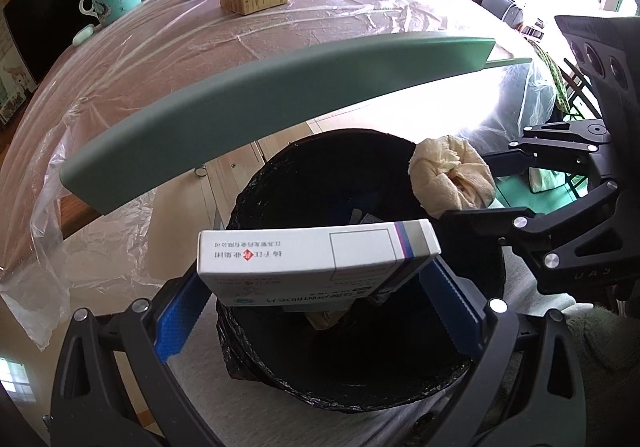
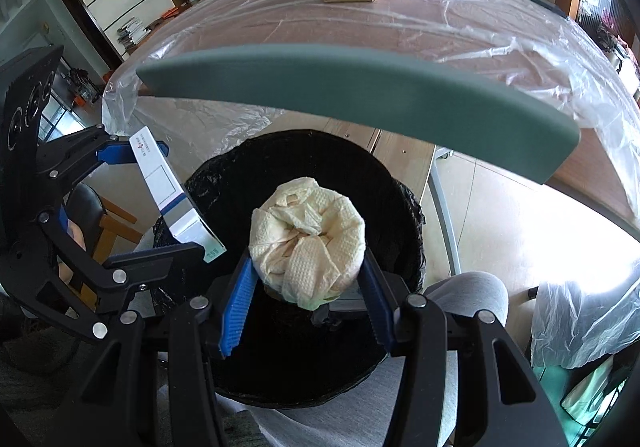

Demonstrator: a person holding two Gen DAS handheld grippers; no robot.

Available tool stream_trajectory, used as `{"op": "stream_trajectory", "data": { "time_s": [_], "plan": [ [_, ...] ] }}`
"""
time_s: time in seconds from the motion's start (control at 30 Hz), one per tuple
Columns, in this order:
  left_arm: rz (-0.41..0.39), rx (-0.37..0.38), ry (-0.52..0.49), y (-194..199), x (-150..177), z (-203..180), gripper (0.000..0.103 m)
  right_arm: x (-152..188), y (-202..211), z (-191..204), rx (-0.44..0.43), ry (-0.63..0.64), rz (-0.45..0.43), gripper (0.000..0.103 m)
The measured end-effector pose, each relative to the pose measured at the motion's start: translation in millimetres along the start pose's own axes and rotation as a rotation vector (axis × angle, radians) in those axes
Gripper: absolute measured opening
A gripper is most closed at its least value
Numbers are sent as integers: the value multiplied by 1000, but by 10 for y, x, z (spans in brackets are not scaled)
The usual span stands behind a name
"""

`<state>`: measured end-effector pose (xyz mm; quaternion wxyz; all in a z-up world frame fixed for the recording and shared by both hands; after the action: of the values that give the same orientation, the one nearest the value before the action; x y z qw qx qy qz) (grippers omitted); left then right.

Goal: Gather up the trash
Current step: 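Carry the medicine box with the left tool while the right tool carries the paper towel over the bin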

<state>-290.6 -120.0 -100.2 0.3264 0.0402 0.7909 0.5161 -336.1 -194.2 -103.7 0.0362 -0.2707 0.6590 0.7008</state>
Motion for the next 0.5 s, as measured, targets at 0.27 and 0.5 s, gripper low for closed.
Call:
{"op": "stream_trajectory", "data": {
  "time_s": [0.27, 0.5],
  "plan": [
    [33, -3, 9, -125, 98, 48, 101, 66, -141, -25, 2, -33, 39, 51],
    [38, -8, 35, -195, 131, 128, 101, 106, -178, -106, 14, -60, 51, 51]
  ]
}}
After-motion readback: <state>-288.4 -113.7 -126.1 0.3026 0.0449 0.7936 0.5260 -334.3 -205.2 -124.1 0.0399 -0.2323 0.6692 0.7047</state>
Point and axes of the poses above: each gripper's, at about its wrist camera, not at the fingertips, and y roughly against the way its jaws point, z to its left, x to its underside, the point moved 8 cm from there along -y, roughly the way its jaws point, and after that the axes turned 15 degrees about x, right-handed, at the moved point
